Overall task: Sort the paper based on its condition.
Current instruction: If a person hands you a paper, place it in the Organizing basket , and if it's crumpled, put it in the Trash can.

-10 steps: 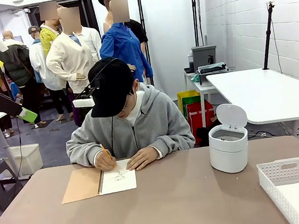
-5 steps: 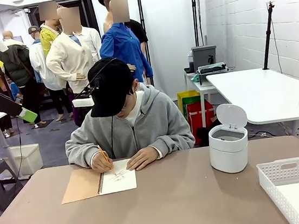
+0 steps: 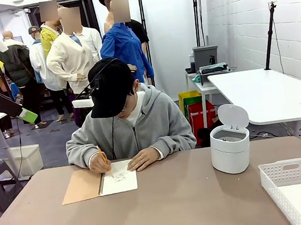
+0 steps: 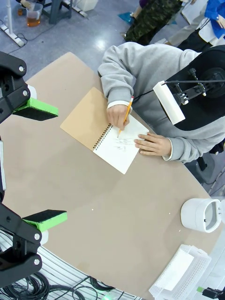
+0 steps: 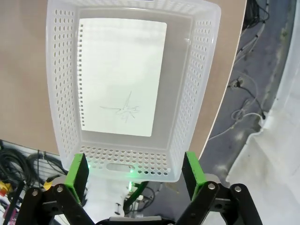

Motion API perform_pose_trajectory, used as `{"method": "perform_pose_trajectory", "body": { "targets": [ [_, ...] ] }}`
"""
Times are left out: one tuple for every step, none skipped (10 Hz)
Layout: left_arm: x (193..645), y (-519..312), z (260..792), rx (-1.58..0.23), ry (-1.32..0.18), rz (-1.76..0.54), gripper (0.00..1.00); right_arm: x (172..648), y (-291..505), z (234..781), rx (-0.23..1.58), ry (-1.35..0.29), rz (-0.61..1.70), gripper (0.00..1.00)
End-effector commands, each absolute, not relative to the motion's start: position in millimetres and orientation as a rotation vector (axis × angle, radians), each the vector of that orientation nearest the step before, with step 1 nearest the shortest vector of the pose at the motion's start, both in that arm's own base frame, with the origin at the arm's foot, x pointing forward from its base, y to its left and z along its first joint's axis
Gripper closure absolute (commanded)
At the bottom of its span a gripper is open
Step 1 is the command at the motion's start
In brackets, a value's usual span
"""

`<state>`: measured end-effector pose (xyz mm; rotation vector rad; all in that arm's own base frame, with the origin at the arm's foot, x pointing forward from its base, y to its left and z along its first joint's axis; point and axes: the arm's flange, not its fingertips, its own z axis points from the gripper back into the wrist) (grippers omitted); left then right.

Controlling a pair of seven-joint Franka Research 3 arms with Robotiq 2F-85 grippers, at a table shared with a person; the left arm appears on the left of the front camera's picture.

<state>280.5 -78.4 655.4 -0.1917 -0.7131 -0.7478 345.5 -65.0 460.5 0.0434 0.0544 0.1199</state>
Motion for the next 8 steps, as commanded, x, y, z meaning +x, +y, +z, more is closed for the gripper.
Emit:
{"method": "perform_pose_trajectory", "body": {
  "targets": [
    [280, -78, 655, -0.200, -0.716, -0.749, 0.00, 349, -37, 467, 0.056, 0.024, 0.246, 0.00],
    [280, -78, 655, -0.200, -0.716, -0.749, 0.00, 350, -11, 476, 0.073, 0.018, 0.337, 0.00],
    [280, -78, 655, -0.200, -0.716, -0.749, 0.00, 353, 13, 485, 0.082, 0.018, 0.439, 0.00],
    [280, -78, 655, -0.200, -0.716, -0.749, 0.00, 354, 43, 495, 0.100, 0.000, 0.518, 0.00],
    [280, -78, 655, -0.200, -0.716, -0.749, 0.00, 358, 68, 508, 0.095, -0.068, 0.576, 0.00],
    [280, -78, 655, -0.200, -0.716, -0.749, 0.00, 365, 92, 519, 0.125, -0.118, 0.667, 0.00],
    [280, -78, 655, -0.200, -0.716, -0.749, 0.00, 370, 116, 529, 0.157, -0.151, 0.761, 0.00],
    [280, -78, 655, -0.200, -0.716, -0.749, 0.00, 383, 140, 544, 0.171, -0.191, 0.866, 0.00]
  ]
}}
